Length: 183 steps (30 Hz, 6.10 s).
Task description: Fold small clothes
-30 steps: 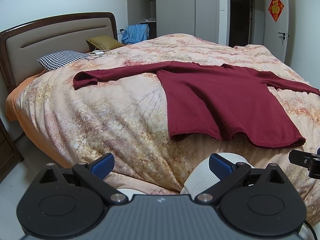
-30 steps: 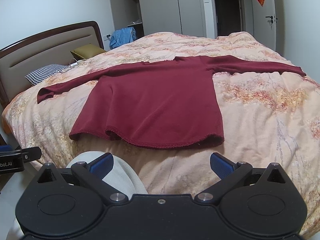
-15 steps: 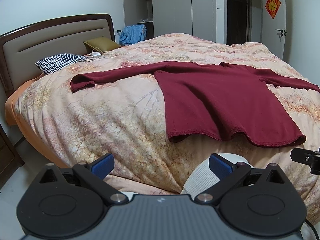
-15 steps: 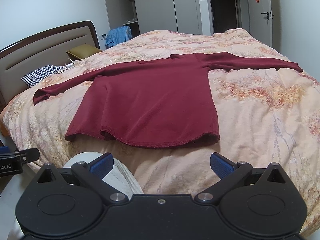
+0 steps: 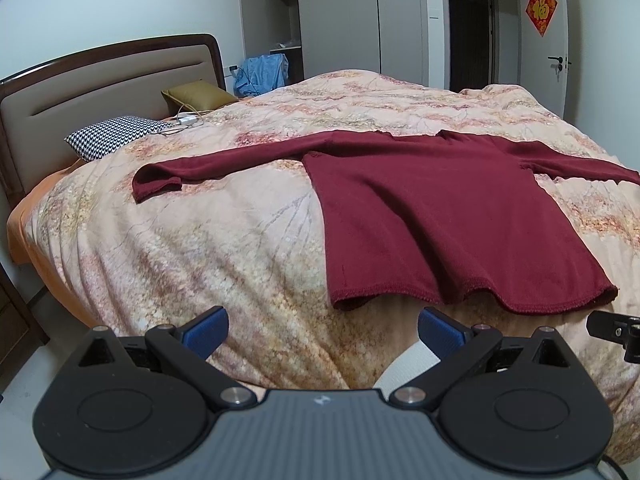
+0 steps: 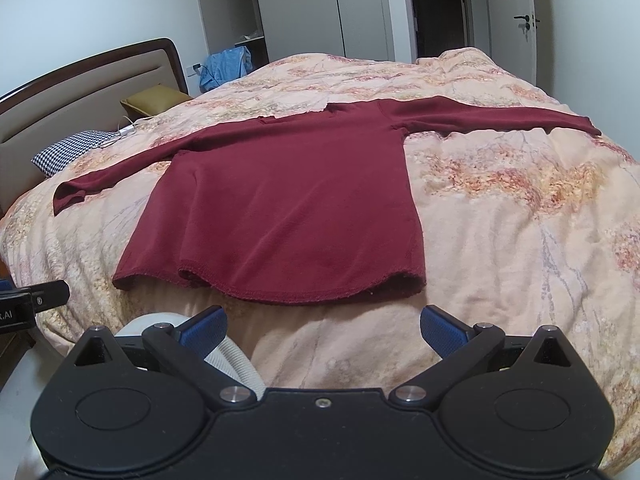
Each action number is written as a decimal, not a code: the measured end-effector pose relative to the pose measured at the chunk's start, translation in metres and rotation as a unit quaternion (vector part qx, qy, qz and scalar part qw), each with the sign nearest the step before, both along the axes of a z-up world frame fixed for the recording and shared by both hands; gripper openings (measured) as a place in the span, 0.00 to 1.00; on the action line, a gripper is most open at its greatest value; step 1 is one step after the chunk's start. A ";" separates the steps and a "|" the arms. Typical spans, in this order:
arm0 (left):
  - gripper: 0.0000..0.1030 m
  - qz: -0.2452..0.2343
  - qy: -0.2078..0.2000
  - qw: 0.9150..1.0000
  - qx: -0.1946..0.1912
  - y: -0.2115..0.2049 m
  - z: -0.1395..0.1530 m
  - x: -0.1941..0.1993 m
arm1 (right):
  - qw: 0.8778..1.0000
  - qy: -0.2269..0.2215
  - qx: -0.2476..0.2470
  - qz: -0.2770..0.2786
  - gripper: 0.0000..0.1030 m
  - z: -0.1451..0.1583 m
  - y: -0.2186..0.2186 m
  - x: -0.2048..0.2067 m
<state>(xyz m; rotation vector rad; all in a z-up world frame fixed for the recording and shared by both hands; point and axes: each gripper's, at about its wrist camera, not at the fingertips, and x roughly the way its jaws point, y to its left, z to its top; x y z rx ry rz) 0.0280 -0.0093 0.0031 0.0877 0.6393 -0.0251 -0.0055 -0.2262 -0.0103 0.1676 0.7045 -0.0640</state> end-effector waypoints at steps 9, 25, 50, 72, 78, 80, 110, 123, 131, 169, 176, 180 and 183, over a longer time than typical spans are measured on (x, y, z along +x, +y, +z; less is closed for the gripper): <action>1.00 -0.006 0.003 1.000 0.022 -0.020 0.022 0.027 | 1.000 0.003 0.013 -0.013 1.00 0.008 -0.020 0.025; 1.00 -0.053 0.009 0.998 0.035 -0.107 0.067 0.153 | 0.997 -0.004 0.020 -0.072 1.00 0.036 -0.113 0.108; 1.00 -0.099 0.041 0.994 -0.020 -0.219 -0.016 0.340 | 0.971 -0.060 0.029 -0.230 1.00 -0.018 -0.360 0.257; 1.00 -0.091 0.054 0.994 -0.016 -0.218 -0.025 0.357 | 0.918 -0.109 0.036 -0.380 0.37 -0.042 -0.446 0.300; 1.00 -0.088 0.059 0.994 -0.019 -0.213 -0.017 0.359 | 0.927 -0.109 0.010 -0.358 0.06 -0.022 -0.434 0.310; 1.00 -0.087 0.062 0.994 -0.021 -0.210 -0.014 0.359 | 0.935 -0.113 -0.016 -0.335 0.06 -0.010 -0.425 0.314; 1.00 0.029 0.038 0.998 -0.052 -0.041 0.037 0.356 | 0.977 -0.154 -0.072 0.132 0.05 0.072 -0.020 0.412; 1.00 0.058 0.037 0.997 -0.044 0.002 0.025 0.356 | 0.929 -0.068 -0.248 0.267 0.10 -0.032 0.076 0.400; 1.00 0.040 0.036 0.993 -0.107 0.003 0.009 0.357 | 0.875 -0.085 -0.320 0.352 0.63 -0.043 0.086 0.361; 1.00 0.034 0.021 0.998 -0.045 -0.081 -0.089 0.408 | 0.997 -0.025 0.050 -0.058 0.24 -0.025 -0.235 0.423; 1.00 0.032 0.012 0.998 -0.055 -0.076 -0.095 0.405 | 0.996 -0.060 -0.066 0.001 0.51 -0.006 -0.219 0.357; 1.00 0.032 0.012 0.998 -0.054 -0.077 -0.095 0.405 | 0.987 -0.064 -0.140 0.053 0.51 -0.009 -0.199 0.323; 1.00 0.032 0.012 0.998 -0.054 -0.077 -0.095 0.405 | 0.975 -0.054 -0.199 0.082 0.50 -0.019 -0.180 0.318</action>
